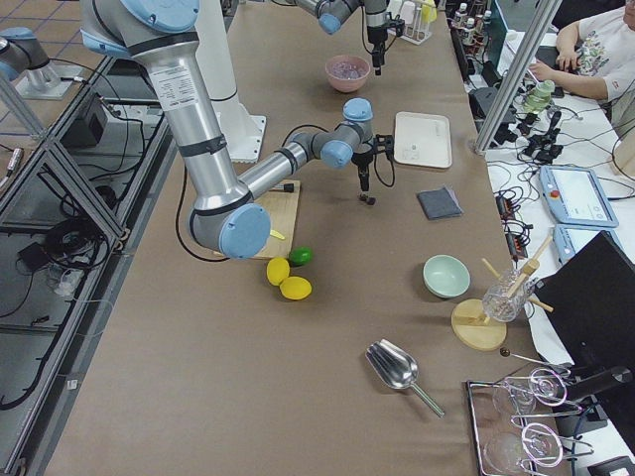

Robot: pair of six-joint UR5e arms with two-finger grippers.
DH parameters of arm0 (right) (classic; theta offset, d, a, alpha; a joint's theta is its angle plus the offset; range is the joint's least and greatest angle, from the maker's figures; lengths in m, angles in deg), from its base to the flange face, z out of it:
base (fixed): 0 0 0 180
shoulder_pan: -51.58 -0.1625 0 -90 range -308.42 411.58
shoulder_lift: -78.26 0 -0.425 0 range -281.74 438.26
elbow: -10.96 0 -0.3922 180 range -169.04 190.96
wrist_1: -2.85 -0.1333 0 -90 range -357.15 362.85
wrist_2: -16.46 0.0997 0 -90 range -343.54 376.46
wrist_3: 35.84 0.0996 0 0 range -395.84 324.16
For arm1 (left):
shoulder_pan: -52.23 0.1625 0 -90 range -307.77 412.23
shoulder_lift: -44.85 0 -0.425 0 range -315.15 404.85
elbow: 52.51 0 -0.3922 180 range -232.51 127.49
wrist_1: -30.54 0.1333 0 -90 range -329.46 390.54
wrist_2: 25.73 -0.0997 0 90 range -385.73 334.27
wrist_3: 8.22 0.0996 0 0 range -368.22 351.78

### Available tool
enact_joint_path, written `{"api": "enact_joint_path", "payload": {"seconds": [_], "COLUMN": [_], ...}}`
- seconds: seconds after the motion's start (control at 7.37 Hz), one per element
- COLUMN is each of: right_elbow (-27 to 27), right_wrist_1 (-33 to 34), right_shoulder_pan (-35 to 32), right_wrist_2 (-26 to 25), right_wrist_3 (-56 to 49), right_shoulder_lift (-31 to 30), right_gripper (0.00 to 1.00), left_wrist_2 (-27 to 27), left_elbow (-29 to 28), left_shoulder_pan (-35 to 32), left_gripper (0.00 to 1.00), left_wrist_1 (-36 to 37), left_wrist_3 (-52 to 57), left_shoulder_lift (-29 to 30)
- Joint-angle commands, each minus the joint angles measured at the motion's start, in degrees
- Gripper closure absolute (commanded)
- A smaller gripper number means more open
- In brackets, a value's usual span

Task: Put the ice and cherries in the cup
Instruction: 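Withdraw the left gripper while the right gripper reaches toward the cherries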

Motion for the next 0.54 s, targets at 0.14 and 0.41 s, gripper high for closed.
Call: {"api": "enact_joint_path", "payload": {"seconds": [0.14,0.41], "right_elbow": [-3.0,-4.7], "right_wrist_1": [0.0,0.0], "right_shoulder_pan": [1.0,1.6], "right_wrist_2": [-1.8,-3.2], "right_wrist_3": [-1.3,-1.4], "right_shoulder_lift": [0.7,1.9], "right_gripper": [0.05,0.10], "left_wrist_2": [-0.3,-0.3], "left_elbow": [-0.1,-0.2], "left_shoulder_pan": [0.2,0.2], "left_gripper": [0.02,0.02], "left_wrist_1": [0.0,0.0], "left_wrist_3": [0.1,0.2], "left_shoulder_lift": [0.0,-0.1]}}
